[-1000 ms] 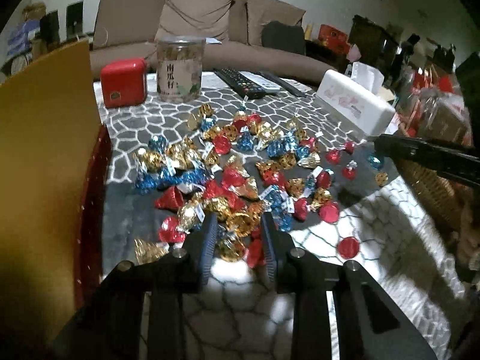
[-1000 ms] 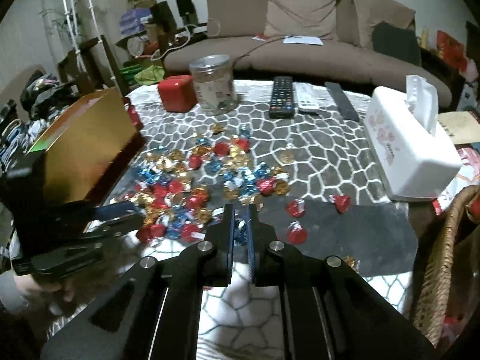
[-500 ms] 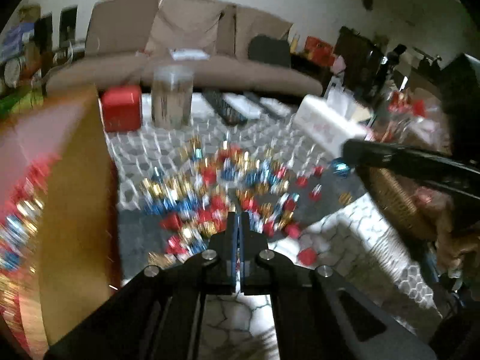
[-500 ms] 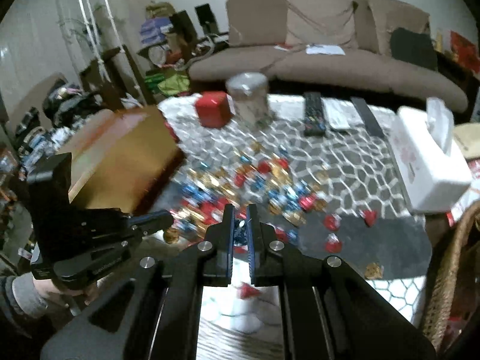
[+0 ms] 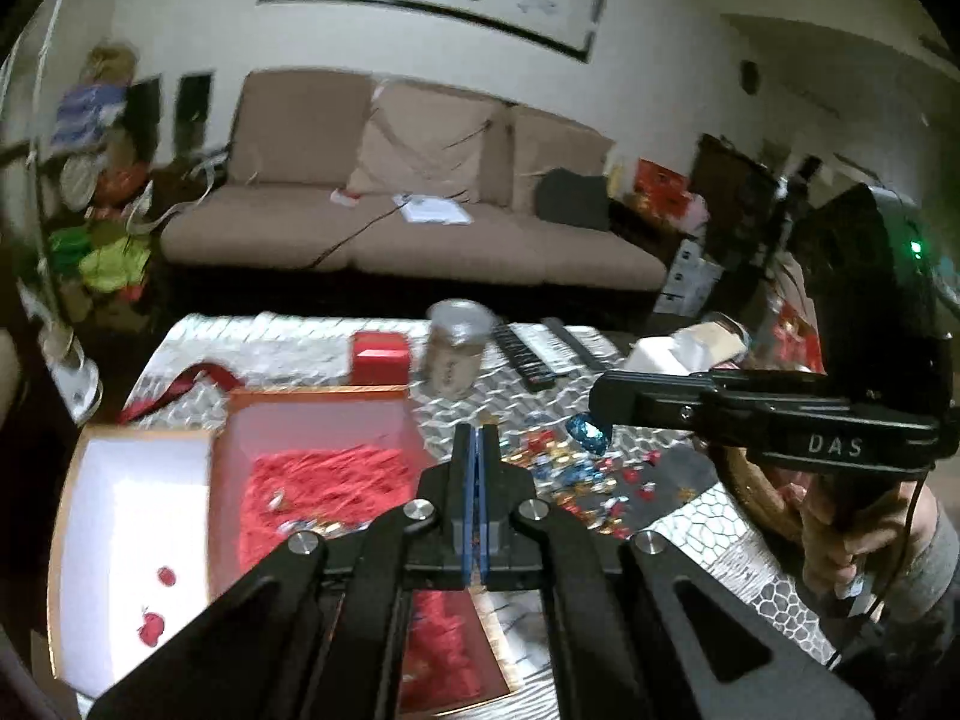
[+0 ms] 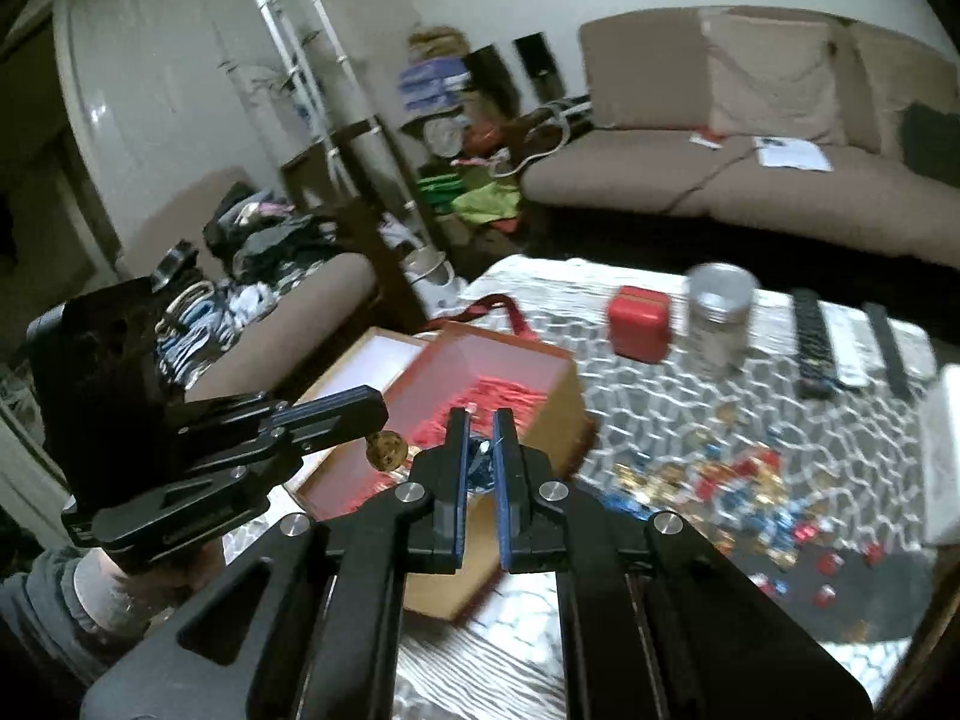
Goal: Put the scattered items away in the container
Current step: 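Carry both kisses over the red-shred gift box, then lower both kisses into the red shredded paper and open both tools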
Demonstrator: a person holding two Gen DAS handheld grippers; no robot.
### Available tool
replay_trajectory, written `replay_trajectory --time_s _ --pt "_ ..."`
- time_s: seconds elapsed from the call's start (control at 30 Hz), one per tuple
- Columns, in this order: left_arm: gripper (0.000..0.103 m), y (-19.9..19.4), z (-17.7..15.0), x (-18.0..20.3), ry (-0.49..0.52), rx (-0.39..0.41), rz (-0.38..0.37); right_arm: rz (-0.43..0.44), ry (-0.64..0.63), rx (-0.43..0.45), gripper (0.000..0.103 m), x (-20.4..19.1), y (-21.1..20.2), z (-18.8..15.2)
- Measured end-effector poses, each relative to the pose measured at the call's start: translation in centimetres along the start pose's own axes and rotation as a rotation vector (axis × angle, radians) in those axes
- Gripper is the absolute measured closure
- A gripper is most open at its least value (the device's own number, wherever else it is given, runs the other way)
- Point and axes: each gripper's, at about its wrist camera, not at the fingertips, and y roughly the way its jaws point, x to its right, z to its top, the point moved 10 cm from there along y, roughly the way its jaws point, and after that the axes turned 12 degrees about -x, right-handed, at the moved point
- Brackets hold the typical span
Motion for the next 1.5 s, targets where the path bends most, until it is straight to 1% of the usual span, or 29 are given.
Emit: replay_trajectory --time_s 0.07,0.1,0.23,0.37,0.47,0.5,0.53,0.57,0.6,0.63,0.67,0.77,0.87,0.97,1.07,1.17,1.2,1.27,1.3,1.4,1.43,1.5 --pt "0.103 0.6 -0.3 -2.6 -0.032 -0.025 0.02 0.016 -0.001 -0.03 0.095 -1.1 2.6 0.9" --pt "0.103 1.1 -0.5 -3.9 -0.05 -0.04 0.032 0.01 -0.001 -0.047 0.095 -1.4 4.0 1.3" --pt "0.103 4.2 -1.3 -7.8 -0.11 -0.097 0.061 -0.048 -0.017 -0.13 0.095 -1.7 10.2 2.2" --pt "0.102 7.7 -1.6 -9.6 -0.156 -0.148 0.062 -0.145 -0.053 -0.227 0.095 -0.8 15.9 1.9" --pt "0.101 9.8 -1.8 -10.1 -0.182 -0.199 0.064 -0.201 -0.074 -0.29 0.095 0.2 18.3 1.1" --pt "0.101 9.7 -1.6 -10.2 -0.188 -0.192 0.058 -0.207 -0.073 -0.299 0.094 0.5 18.6 1.0" --pt "0.097 9.5 -1.4 -10.1 -0.184 -0.176 0.062 -0.213 -0.069 -0.298 0.091 0.7 18.6 0.9" --pt "0.085 9.4 -1.4 -10.1 -0.181 -0.174 0.062 -0.213 -0.062 -0.29 0.089 1.0 18.4 0.9" --pt "0.079 9.4 -1.4 -10.2 -0.187 -0.182 0.063 -0.206 -0.055 -0.281 0.087 1.2 18.1 0.9" --pt "0.07 9.4 -1.5 -10.2 -0.193 -0.184 0.062 -0.198 -0.045 -0.278 0.082 1.5 17.8 0.8" --pt "0.07 9.3 -1.5 -10.2 -0.196 -0.186 0.067 -0.199 -0.035 -0.273 0.078 1.8 17.4 0.8" --pt "0.069 8.1 -1.7 -10.1 -0.209 -0.171 0.076 -0.187 -0.007 -0.242 0.078 2.3 15.5 0.7" --pt "0.069 5.9 -1.9 -9.4 -0.194 -0.127 0.085 -0.165 -0.013 -0.177 0.078 1.7 11.9 0.0" --pt "0.069 3.6 -2.4 -7.3 -0.121 -0.085 0.115 -0.128 -0.01 -0.129 0.078 1.2 8.2 -1.6" --pt "0.069 1.7 -3.4 -4.3 -0.071 -0.056 0.123 -0.149 -0.008 -0.101 0.077 1.5 5.1 -3.7" --pt "0.069 0.4 -4.3 -1.4 -0.026 -0.033 0.156 -0.161 0.003 -0.095 0.077 1.9 2.9 -5.7" --pt "0.069 0.0 -4.6 -0.6 -0.009 -0.031 0.181 -0.159 0.013 -0.092 0.077 2.0 2.4 -6.2" --pt "0.069 -0.5 -5.2 0.8 0.025 -0.025 0.255 -0.155 0.041 -0.078 0.07 2.2 1.1 -7.2" --pt "0.069 -0.6 -5.6 1.4 0.028 -0.025 0.287 -0.156 0.053 -0.072 0.069 2.3 0.6 -7.7" --pt "0.069 -0.6 -6.8 2.7 -0.007 -0.067 0.289 -0.161 0.092 -0.065 0.069 2.4 -1.1 -9.4" --pt "0.069 -0.9 -7.1 3.0 -0.01 -0.067 0.291 -0.164 0.101 -0.063 0.069 2.4 -1.7 -9.9" --pt "0.069 -1.9 -7.8 4.1 -0.005 -0.061 0.296 -0.163 0.115 -0.05 0.064 2.0 -3.2 -10.9"
